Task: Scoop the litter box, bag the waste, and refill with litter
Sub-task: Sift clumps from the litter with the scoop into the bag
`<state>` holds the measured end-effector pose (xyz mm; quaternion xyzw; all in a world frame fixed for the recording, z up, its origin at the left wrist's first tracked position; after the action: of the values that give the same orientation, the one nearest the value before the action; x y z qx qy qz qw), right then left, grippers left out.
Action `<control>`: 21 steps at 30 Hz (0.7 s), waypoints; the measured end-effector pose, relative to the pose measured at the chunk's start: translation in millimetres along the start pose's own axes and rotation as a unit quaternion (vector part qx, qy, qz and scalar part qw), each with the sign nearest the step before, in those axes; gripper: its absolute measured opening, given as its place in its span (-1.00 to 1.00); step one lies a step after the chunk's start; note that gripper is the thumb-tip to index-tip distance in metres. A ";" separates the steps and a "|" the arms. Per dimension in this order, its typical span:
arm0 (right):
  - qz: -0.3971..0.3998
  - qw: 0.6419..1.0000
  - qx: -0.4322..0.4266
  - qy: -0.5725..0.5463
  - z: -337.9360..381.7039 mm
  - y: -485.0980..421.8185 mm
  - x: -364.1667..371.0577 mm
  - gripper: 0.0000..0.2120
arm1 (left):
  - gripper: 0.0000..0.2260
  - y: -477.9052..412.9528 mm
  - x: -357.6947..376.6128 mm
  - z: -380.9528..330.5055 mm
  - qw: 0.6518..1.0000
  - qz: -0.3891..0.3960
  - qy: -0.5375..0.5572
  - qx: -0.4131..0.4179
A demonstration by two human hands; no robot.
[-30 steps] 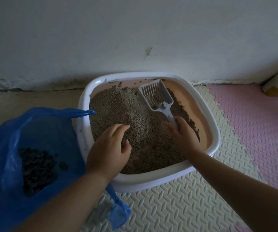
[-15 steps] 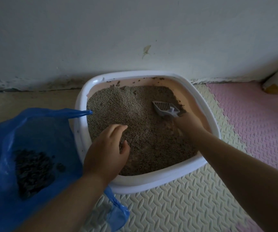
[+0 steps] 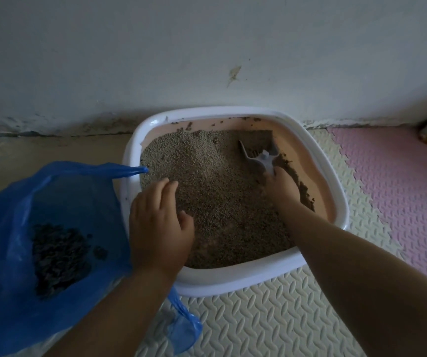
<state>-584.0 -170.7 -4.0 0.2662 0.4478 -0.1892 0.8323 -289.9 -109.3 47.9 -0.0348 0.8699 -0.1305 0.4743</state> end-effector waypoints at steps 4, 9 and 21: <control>0.002 0.996 -0.071 -0.057 -4.6 17.0 -9.9 -0.77 | -0.47 2.1 -3.9 6.1 0.999 -0.026 0.005 -0.044; 0.033 0.988 -0.147 -0.043 -0.7 37.3 -21.5 -0.82 | -0.42 2.9 -2.6 13.1 0.995 -0.012 0.019 -0.096; 0.018 0.973 -0.213 -0.091 2.0 68.3 -33.5 -0.78 | -0.51 -0.7 4.5 19.9 0.996 0.019 0.008 -0.088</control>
<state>-562.6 -115.7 43.9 0.0729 0.3957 -0.0978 0.9102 -275.8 -114.7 34.2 -0.0587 0.8822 -0.0446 0.4651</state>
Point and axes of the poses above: each hand's wrist, its own y-axis away from the middle knuckle, its own x-axis out of the palm, z = x × y, the point moved 7 cm from there along -y, towards the middle knuckle, and after that the axes turned 2 degrees about x, right-handed, at the moved point
